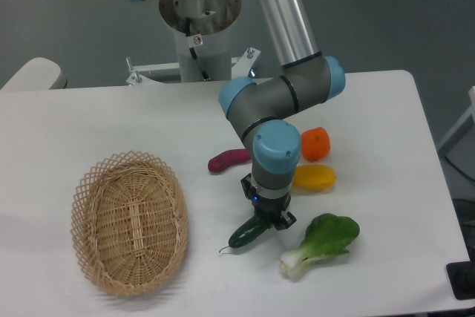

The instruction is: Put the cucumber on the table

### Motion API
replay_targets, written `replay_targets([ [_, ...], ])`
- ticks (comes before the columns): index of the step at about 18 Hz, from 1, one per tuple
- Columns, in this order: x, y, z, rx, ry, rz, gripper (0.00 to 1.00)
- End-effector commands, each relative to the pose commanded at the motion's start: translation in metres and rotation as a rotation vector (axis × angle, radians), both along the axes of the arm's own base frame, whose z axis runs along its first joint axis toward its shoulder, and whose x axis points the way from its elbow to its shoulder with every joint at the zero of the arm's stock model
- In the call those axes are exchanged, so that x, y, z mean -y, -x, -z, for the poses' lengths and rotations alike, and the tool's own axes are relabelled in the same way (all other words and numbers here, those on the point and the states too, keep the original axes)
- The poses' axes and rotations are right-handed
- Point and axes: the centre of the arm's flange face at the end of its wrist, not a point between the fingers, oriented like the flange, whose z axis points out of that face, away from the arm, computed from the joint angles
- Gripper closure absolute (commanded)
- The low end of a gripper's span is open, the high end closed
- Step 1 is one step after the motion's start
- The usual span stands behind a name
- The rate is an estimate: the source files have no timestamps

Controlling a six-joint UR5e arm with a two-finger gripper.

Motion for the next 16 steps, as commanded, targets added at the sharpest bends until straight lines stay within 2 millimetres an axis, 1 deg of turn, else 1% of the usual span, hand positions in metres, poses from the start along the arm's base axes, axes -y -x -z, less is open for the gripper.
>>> replay_targets([
  [2,0.001,0.004,-0.019,-0.015,-0.026,-0.065,0.0],
  [3,0.0,0.008,-0.034,-0.033,-0.042,-0.099,0.0],
  [5,0.002,0.008,-0.054,-0.052,-0.059,-0.121,0.0],
  [8,0.013,0.016,-0.094,-0.097,-0.1,-0.141,0.0],
  [9,0.018,0.019,-0.111,-0.117,-0.117,-0.153,0.0],
  [10,0.022,0.022,-0.115,-0.124,-0.12,-0.158,0.0],
  [12,0.035,0.033,-0.129,-0.144,-0.132,-0.17,0.0],
  [14,0.046,0.051,-0.15,-0.171,-0.147,-0.179,0.0],
  [16,0.064,0.07,-0.158,-0.163,-0.118,-0.145,0.0],
])
